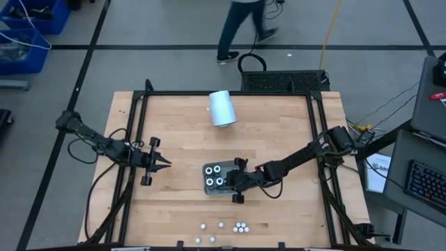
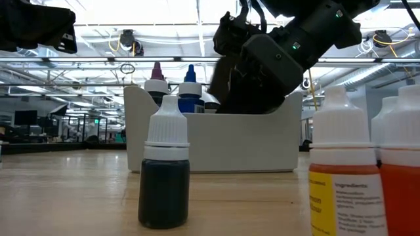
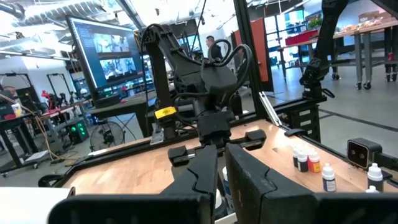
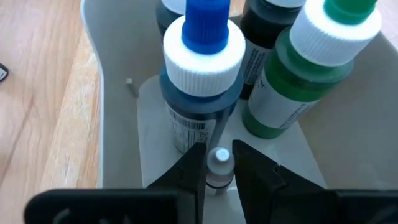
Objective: Pick & Place food coloring
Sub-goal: Put the small red food coloring into the gray bin
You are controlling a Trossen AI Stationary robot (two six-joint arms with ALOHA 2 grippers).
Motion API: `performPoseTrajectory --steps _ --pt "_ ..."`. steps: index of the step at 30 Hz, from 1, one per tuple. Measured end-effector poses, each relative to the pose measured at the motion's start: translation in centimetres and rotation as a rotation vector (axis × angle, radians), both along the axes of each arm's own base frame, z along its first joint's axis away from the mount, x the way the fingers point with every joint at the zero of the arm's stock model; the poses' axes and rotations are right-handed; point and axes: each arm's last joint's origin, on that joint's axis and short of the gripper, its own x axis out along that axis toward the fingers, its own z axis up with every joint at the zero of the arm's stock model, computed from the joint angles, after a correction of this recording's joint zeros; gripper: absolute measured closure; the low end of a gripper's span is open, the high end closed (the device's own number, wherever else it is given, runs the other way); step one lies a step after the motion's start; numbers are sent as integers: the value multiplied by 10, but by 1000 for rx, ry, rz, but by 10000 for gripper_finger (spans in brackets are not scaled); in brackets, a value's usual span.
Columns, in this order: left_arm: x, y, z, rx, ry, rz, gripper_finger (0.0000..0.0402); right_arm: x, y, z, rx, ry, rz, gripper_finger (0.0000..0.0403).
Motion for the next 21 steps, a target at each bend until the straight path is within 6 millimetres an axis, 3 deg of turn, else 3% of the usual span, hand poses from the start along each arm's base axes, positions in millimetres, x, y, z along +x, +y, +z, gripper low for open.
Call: performPoseTrajectory --steps 12,21 --pt "0 0 0 -1 1 0 360 -1 0 2 -9 -1 10 284" --pt "0 0 0 -2 2 -1 360 -11 -3 44 -20 -79 39 282"
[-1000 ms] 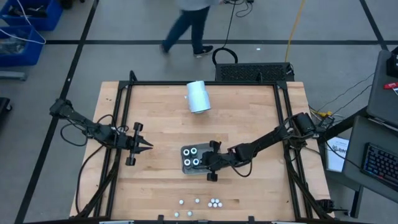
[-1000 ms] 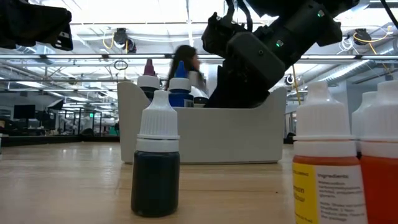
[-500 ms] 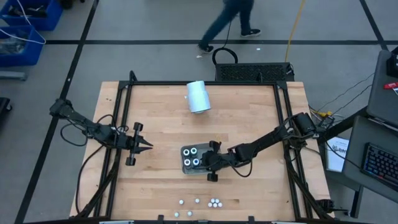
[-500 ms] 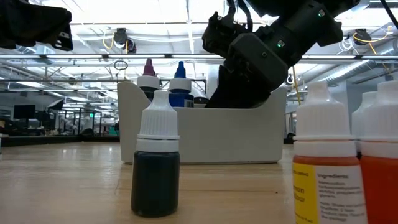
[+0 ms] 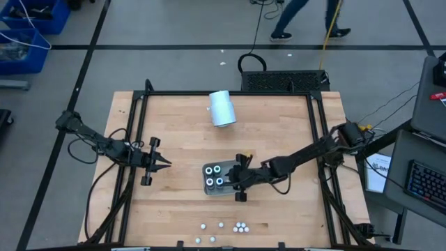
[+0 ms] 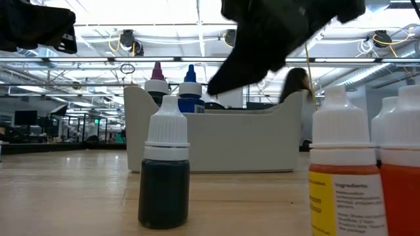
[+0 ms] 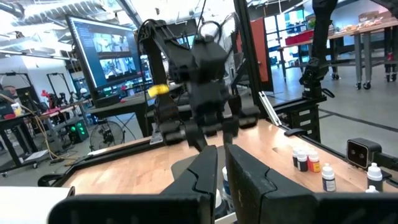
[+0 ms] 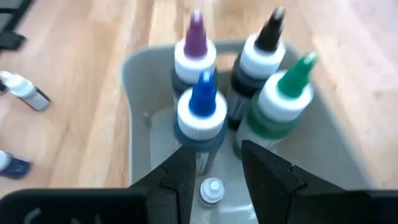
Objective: Pick & Place food coloring
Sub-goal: Put the small red food coloring into the gray bin
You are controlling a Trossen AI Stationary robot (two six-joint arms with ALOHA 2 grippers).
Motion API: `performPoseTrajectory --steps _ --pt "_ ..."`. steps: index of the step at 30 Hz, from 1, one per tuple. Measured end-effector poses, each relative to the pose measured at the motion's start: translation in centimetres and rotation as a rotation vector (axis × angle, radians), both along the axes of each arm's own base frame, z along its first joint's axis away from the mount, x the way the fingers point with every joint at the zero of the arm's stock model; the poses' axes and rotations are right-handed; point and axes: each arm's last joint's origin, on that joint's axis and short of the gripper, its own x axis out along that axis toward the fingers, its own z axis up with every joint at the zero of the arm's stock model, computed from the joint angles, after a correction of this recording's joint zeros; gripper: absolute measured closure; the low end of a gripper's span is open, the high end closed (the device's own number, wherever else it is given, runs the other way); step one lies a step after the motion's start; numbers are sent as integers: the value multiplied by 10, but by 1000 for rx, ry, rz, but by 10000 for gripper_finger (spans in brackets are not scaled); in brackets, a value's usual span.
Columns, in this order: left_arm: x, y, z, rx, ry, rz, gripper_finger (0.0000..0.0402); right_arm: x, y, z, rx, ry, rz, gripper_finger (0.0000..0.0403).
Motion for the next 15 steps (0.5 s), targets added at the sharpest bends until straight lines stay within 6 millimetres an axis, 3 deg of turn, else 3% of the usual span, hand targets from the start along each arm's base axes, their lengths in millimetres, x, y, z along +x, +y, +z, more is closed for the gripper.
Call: performPoseTrajectory --steps 5,8,15 --pt "0 0 0 -2 2 0 360 -15 1 33 -69 -59 82 286" --pt "0 0 0 -1 5 0 360 -33 7 50 -120 -147 167 309" --pt "0 0 -1 -1 9 -1 360 -99 -6 63 -36 -387 184 392"
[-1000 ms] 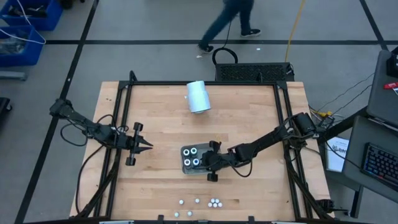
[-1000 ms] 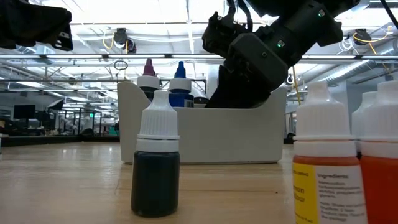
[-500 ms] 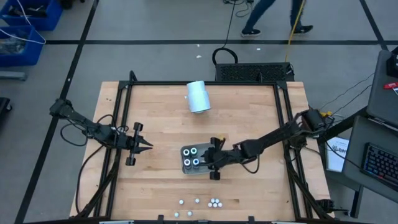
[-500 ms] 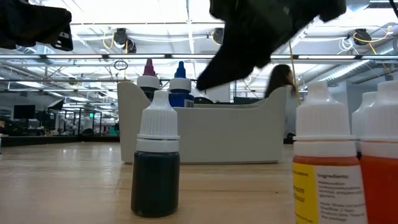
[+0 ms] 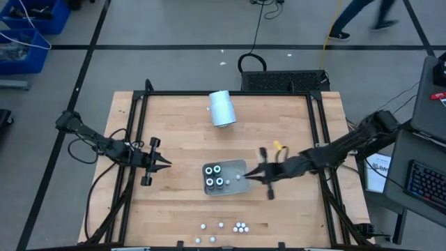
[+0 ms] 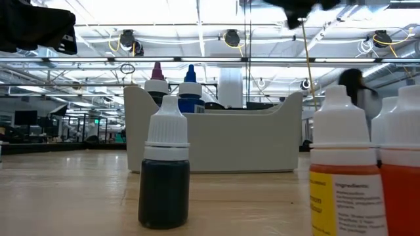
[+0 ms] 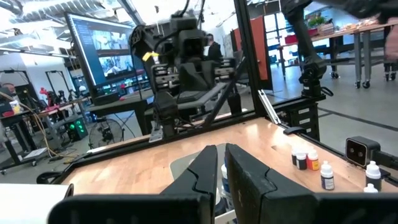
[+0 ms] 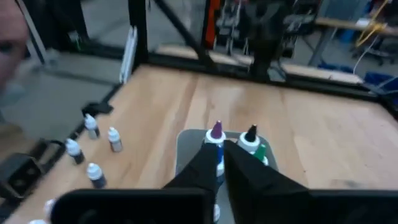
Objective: Pick & Place food coloring
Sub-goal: Put the small red food coloring into the gray bin
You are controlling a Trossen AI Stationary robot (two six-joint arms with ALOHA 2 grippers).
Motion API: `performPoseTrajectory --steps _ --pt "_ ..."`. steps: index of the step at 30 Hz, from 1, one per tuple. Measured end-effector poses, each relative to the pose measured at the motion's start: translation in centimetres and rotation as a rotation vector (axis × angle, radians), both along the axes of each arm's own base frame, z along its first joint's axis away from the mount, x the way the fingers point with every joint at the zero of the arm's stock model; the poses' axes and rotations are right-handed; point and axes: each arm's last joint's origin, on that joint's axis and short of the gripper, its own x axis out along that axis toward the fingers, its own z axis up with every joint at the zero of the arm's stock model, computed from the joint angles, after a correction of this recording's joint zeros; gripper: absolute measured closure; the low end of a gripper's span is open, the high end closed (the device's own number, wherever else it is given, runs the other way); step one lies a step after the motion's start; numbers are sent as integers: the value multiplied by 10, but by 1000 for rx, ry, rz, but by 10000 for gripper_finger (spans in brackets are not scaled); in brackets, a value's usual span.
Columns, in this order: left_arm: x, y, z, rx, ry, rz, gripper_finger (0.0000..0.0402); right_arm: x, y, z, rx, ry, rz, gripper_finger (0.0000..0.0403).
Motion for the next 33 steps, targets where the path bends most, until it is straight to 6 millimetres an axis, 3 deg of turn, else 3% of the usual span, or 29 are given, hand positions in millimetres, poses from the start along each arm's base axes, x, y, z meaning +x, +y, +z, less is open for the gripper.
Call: performPoseTrajectory --steps 7,15,24,33 --pt "0 0 0 0 -1 0 360 -66 -29 -33 183 -212 -12 400" --pt "0 0 0 0 -2 0 360 -111 -50 -56 254 -378 -2 402" --pt "0 0 0 0 -2 0 360 -133 -59 -55 253 -435 0 402" --pt "0 0 0 -4 -1 0 360 -136 -61 -61 223 -372 -2 403"
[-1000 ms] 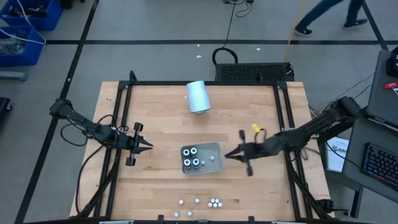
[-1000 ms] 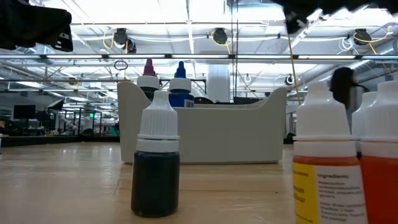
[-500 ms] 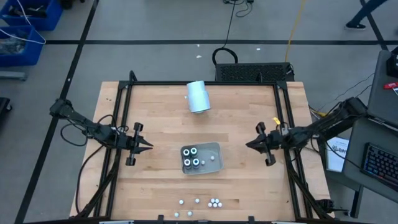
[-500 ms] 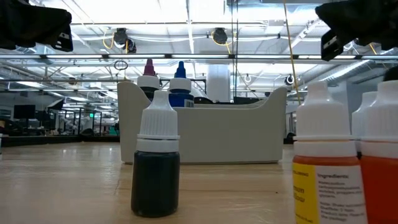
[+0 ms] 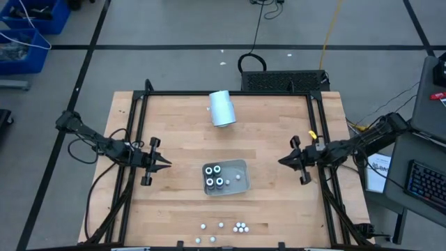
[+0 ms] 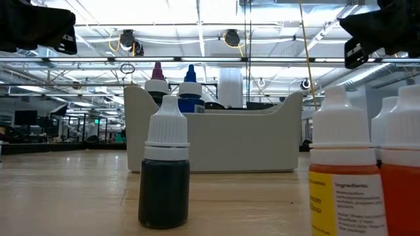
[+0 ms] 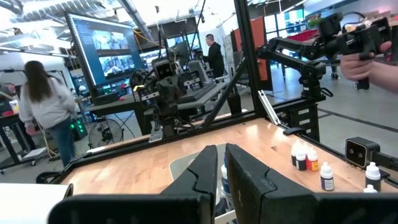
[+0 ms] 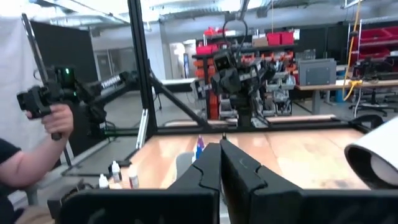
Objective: Pick & Place food coloring
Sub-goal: Put the small red food coloring into the gray bin
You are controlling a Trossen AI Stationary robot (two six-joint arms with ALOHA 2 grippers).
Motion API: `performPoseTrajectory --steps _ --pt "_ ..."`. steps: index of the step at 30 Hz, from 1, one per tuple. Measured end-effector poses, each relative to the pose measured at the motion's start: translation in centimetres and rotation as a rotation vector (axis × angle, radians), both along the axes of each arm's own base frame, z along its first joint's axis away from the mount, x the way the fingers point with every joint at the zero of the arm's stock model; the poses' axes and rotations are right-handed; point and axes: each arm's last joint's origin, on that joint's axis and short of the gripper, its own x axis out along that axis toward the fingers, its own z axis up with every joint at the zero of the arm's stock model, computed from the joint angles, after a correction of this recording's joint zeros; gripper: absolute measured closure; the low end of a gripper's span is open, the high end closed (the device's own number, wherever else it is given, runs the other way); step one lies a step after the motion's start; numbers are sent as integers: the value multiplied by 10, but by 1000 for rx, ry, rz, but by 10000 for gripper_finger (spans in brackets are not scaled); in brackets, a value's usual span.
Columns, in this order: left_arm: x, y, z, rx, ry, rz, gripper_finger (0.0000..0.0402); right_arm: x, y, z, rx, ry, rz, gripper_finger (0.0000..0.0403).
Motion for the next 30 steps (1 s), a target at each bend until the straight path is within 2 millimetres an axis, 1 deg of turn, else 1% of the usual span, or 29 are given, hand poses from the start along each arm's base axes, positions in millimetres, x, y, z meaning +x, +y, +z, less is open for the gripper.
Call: performPoseTrajectory --steps 4,8,13,17,23,27,30 --pt "0 0 0 0 0 0 360 1 0 -5 -11 50 5 403" --pt "0 0 0 -4 1 -1 360 1 2 -10 -35 95 69 403" --pt "0 0 -2 -17 20 -3 360 0 4 -11 -47 104 136 403" --pt "0 0 -1 -21 13 -4 360 1 5 -12 -66 109 134 403" --pt "0 0 3 -45 -21 -4 360 4 6 -17 -149 138 123 403" --pt "0 0 3 -49 -21 -5 360 5 7 -20 -165 162 124 403" --pt "0 0 3 -94 -10 -10 360 6 7 -21 -167 172 127 403"
